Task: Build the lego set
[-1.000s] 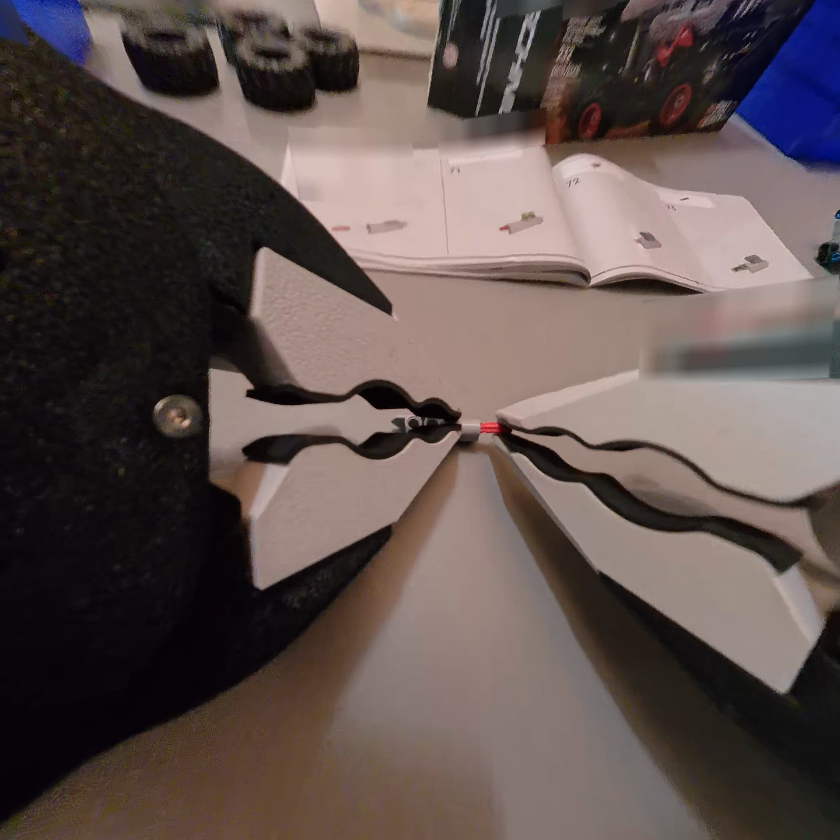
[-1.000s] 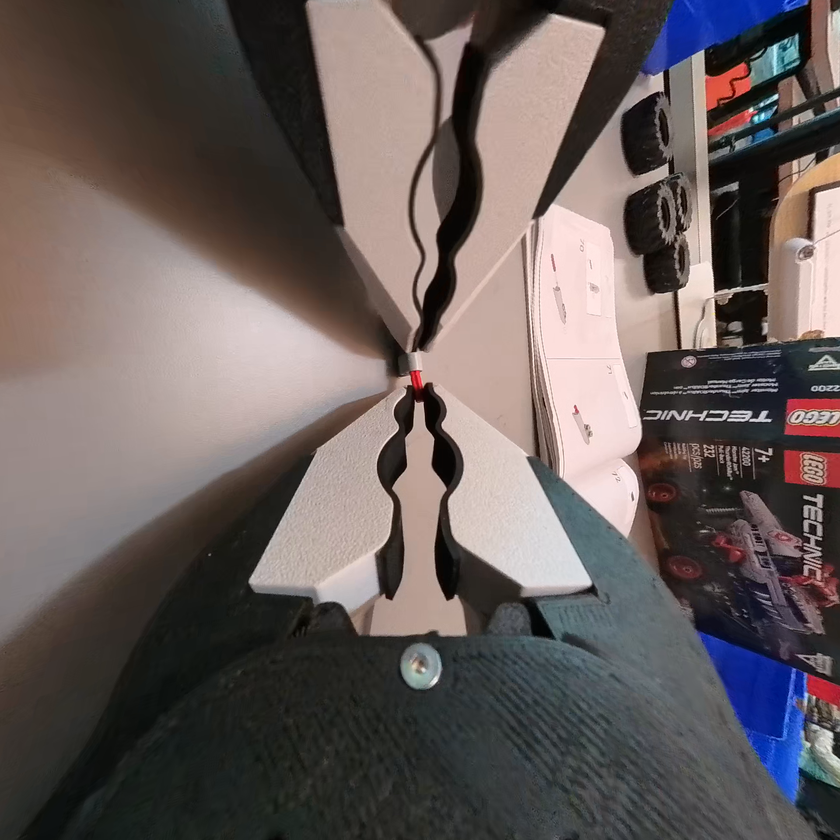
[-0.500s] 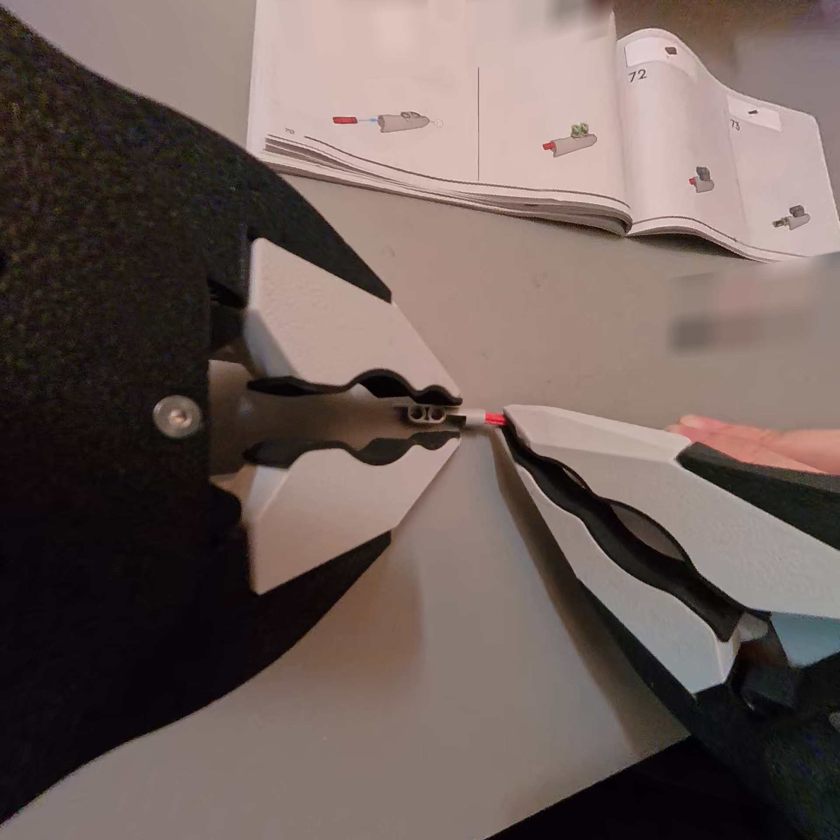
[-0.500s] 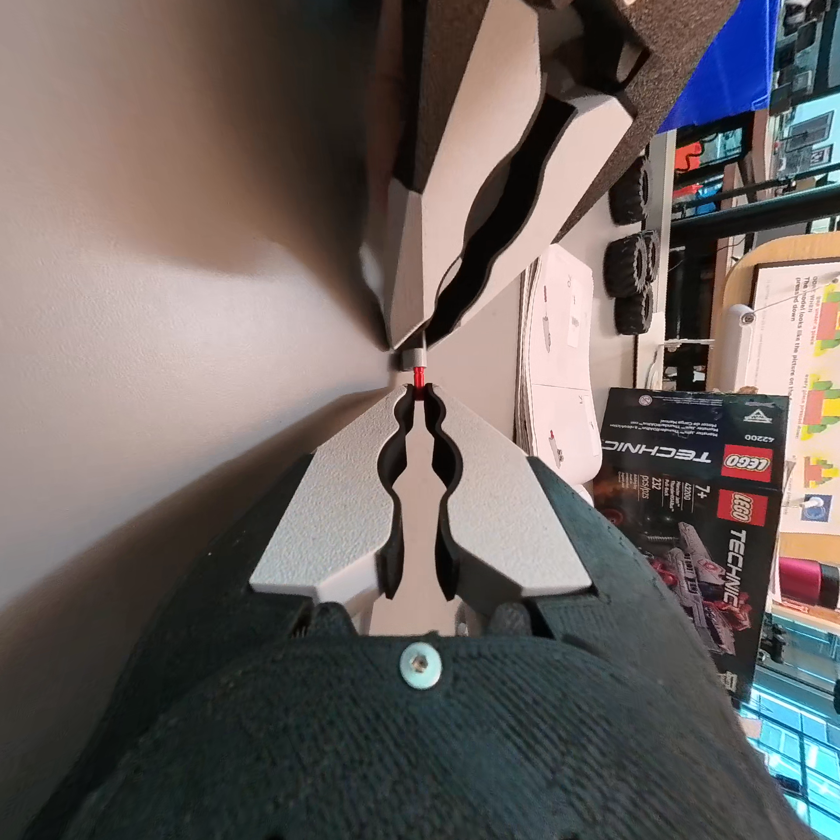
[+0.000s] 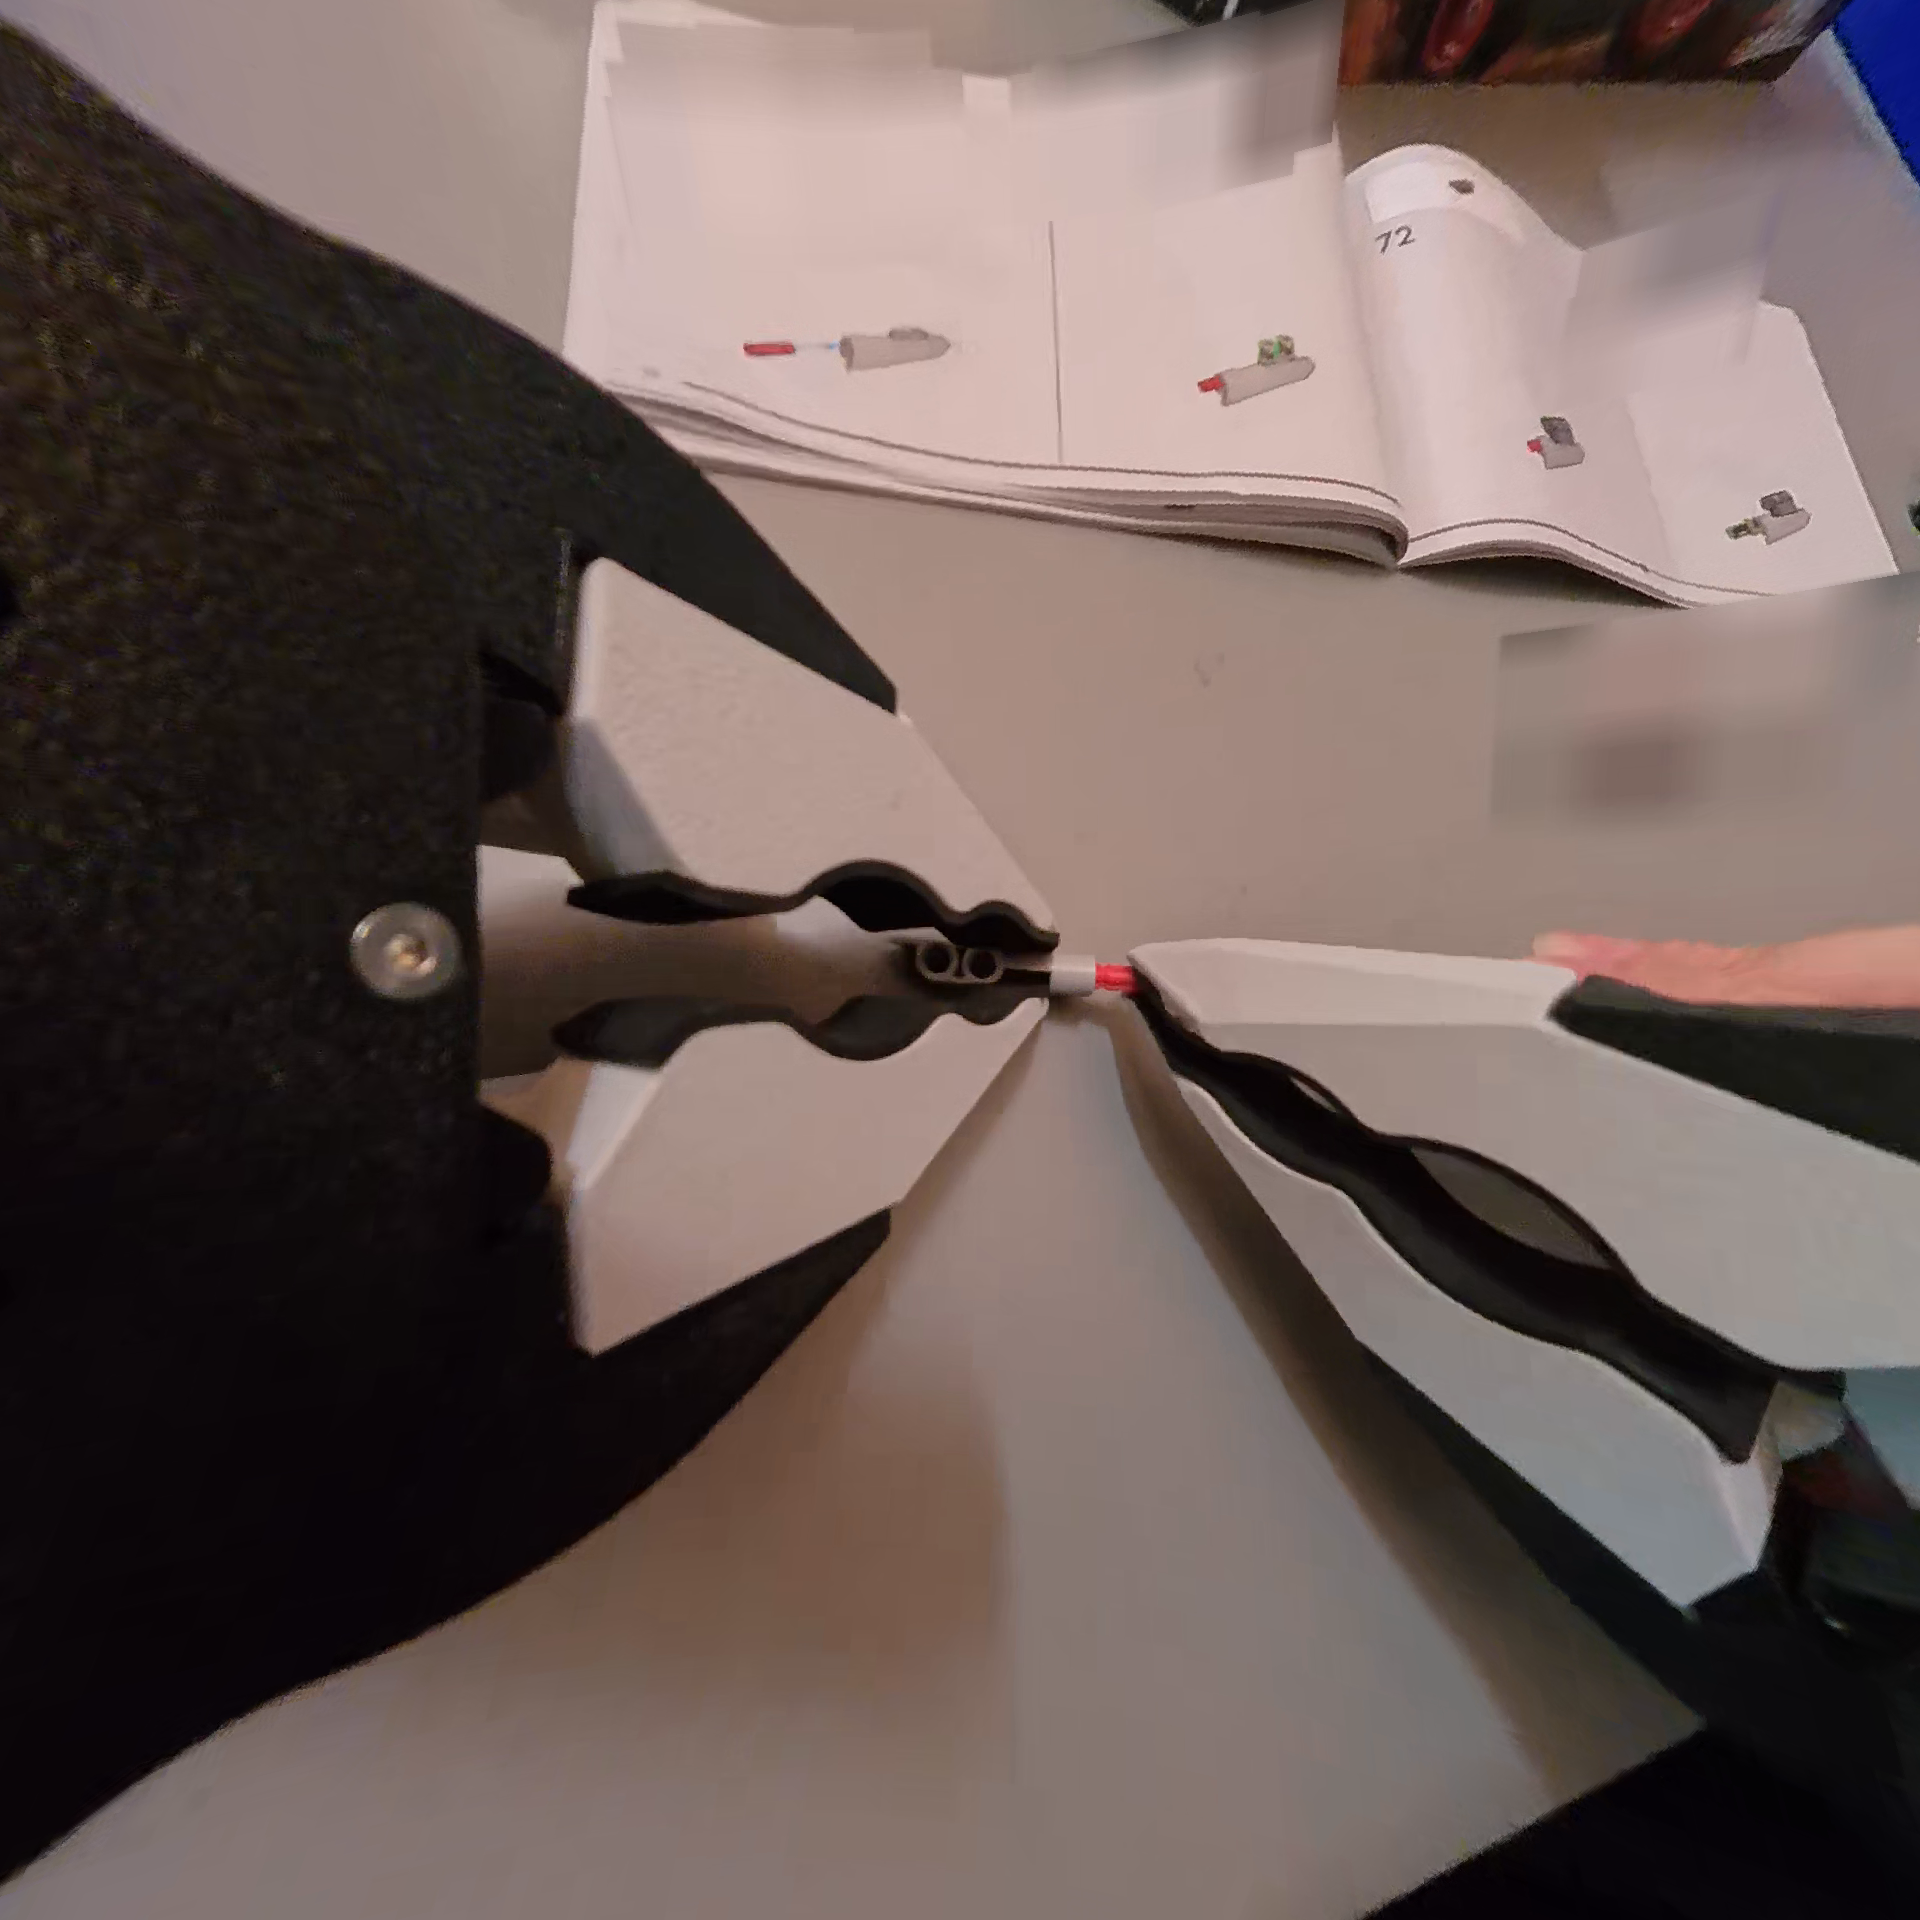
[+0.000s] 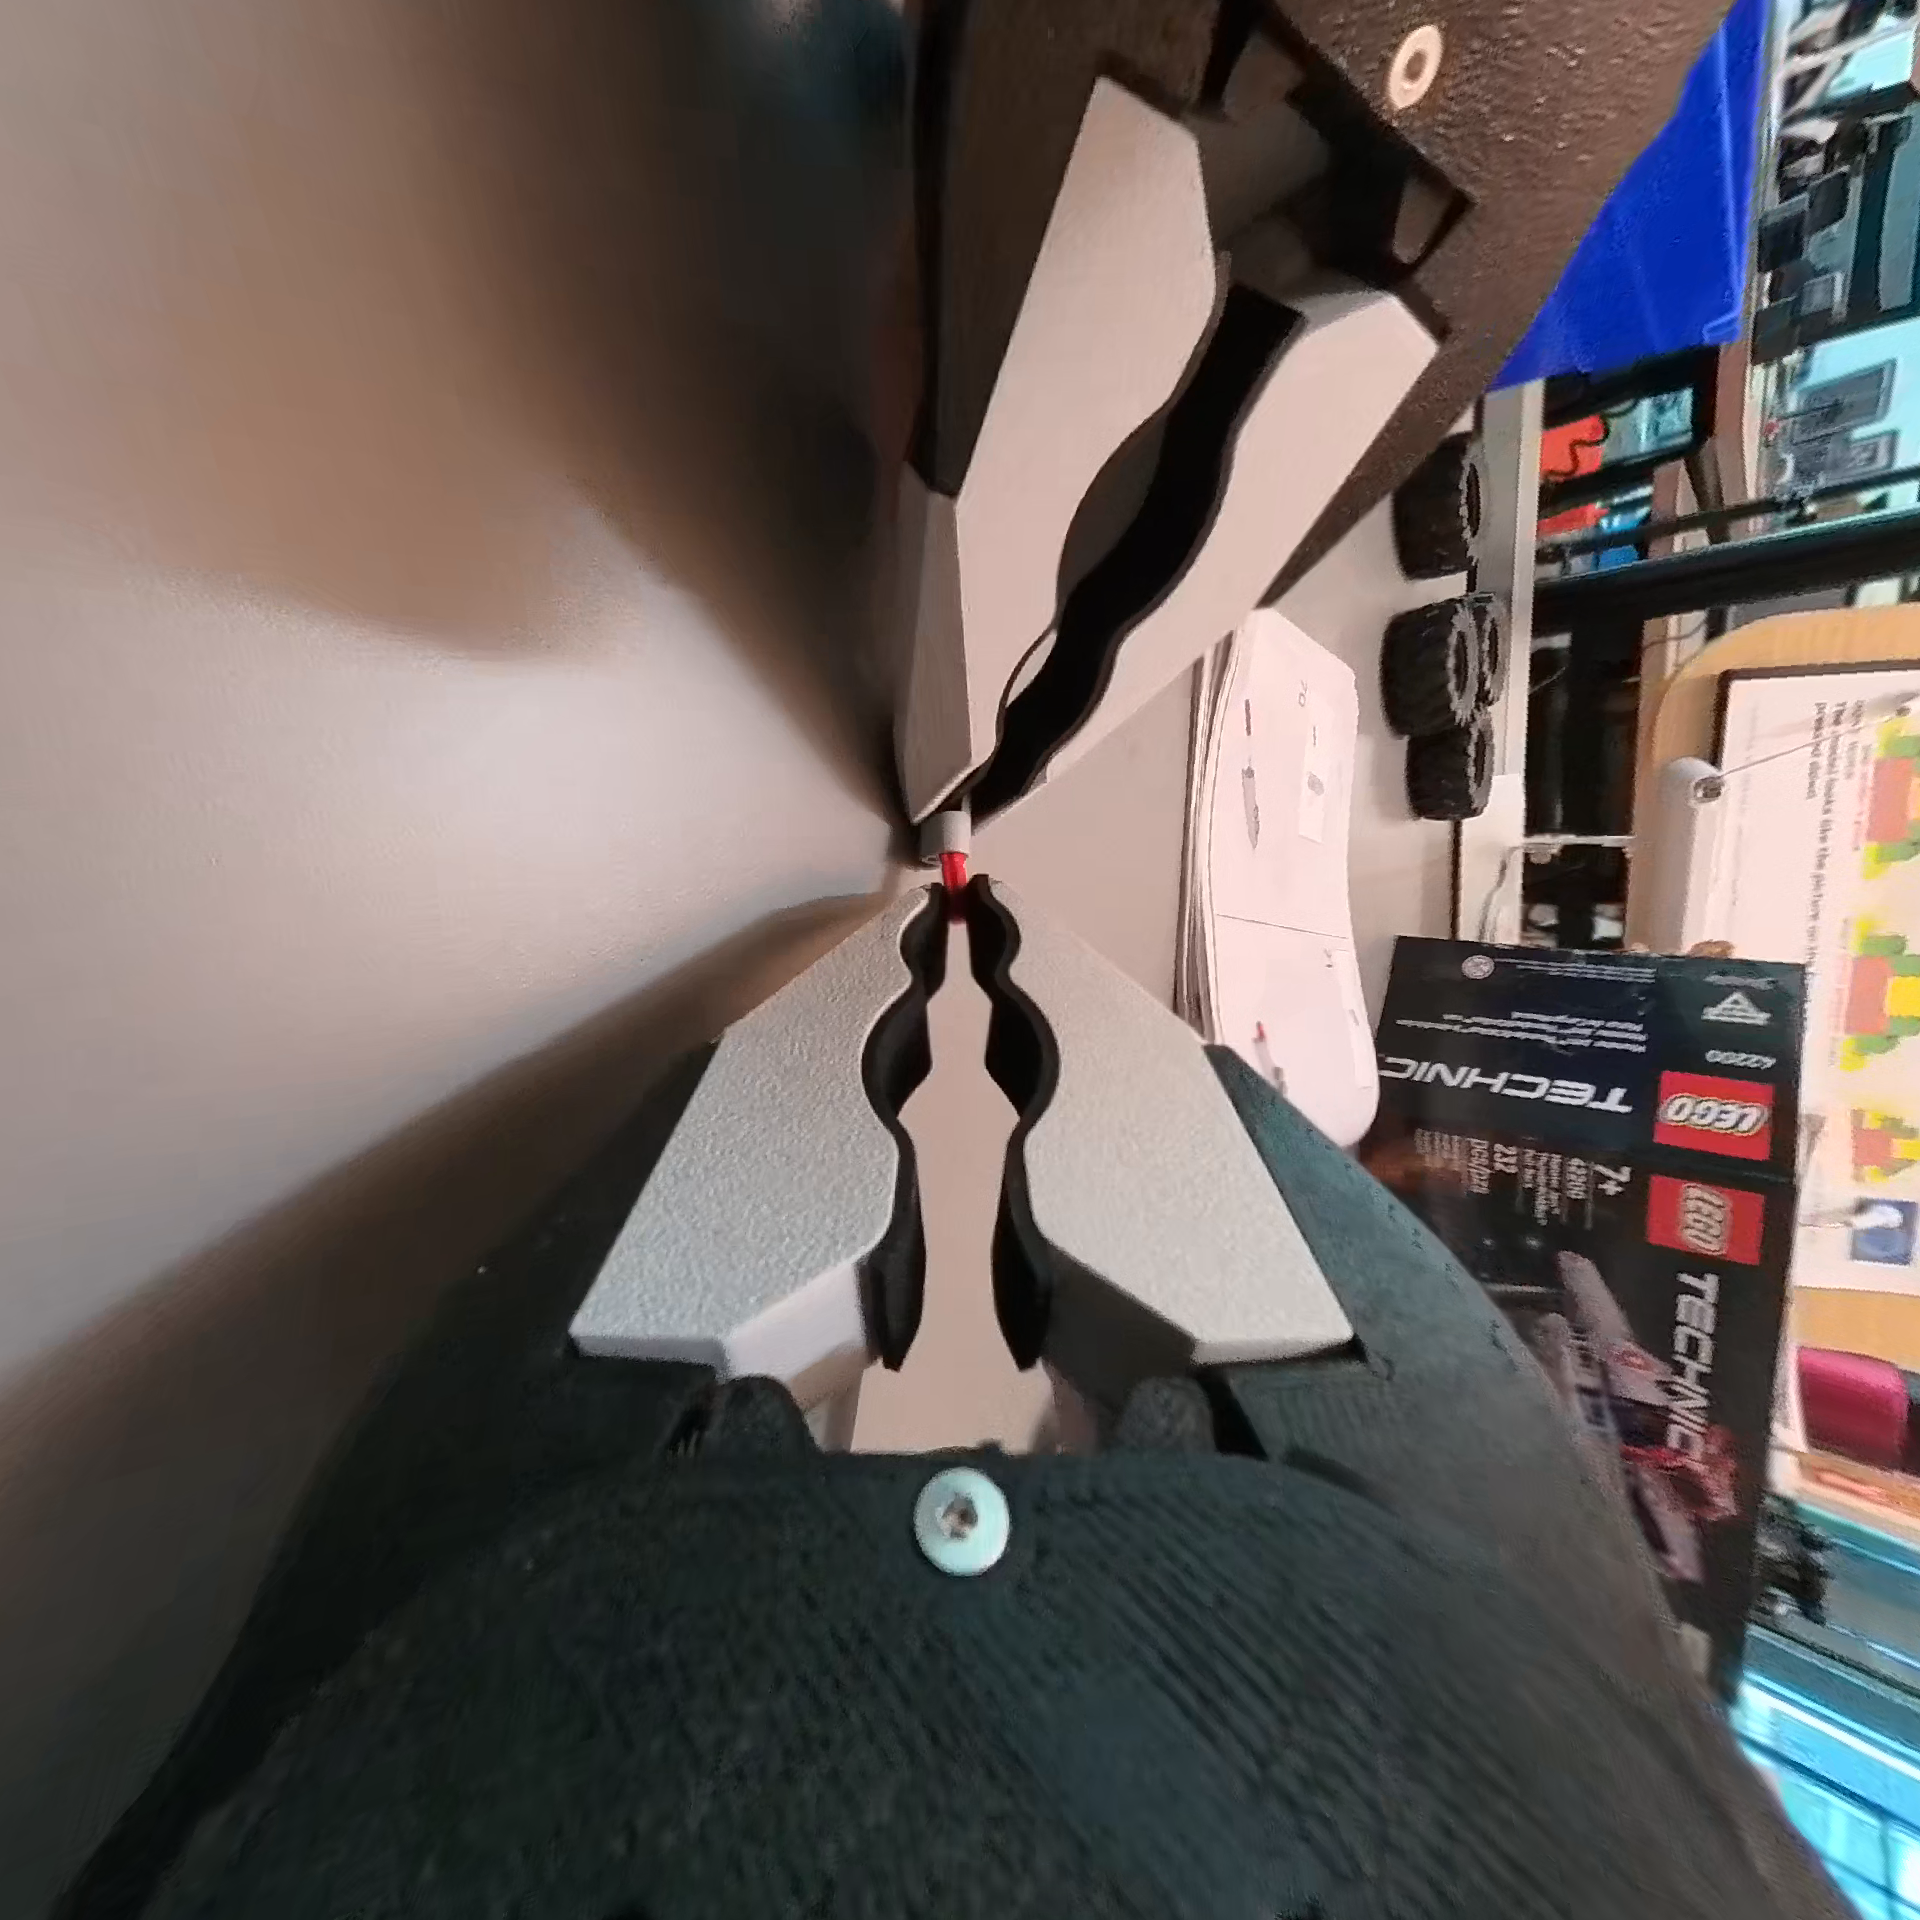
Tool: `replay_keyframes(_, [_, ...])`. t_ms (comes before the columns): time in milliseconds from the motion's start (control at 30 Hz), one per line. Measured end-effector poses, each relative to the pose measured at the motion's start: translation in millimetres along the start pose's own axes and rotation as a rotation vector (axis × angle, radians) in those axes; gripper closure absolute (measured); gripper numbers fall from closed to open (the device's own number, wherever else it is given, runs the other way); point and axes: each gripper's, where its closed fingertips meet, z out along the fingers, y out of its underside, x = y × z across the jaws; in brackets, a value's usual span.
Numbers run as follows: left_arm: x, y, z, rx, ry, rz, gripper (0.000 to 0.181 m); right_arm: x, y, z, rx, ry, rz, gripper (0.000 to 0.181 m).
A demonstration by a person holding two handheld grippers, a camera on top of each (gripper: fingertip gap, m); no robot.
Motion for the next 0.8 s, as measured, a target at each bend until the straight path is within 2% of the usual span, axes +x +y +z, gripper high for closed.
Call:
replay_keyframes(267, [-1.5,-1.0,1.7,-0.063,-0.060,-0.011,0.180,1.1,1.4,0.1,-0.057,-0.003,0.063,0.179])
replay_keyframes(367, [-2.0,-0.7,2.0,-0.077,-0.073,0.016,0.179,1.2,3.1,0.3,-0.036,-0.056,0.154,0.178])
replay_keyframes(500, [-2.3,-0.9,2.6,-0.053,-0.055,0.010,0.179,-0.6,5.1,1.1,0.038,-0.111,0.231,0.178])
replay_keyframes(633, [-0.9,-0.6,1.8,-0.045,-0.043,0.014,0.179,3.3,12.7,-4.1,0.066,-0.135,0.293,0.163])
replay_keyframes(800, [0.4,-0.9,1.6,-0.034,-0.027,0.018,0.179,0.9,8.2,-12.3,0.231,-0.247,0.440,0.168])
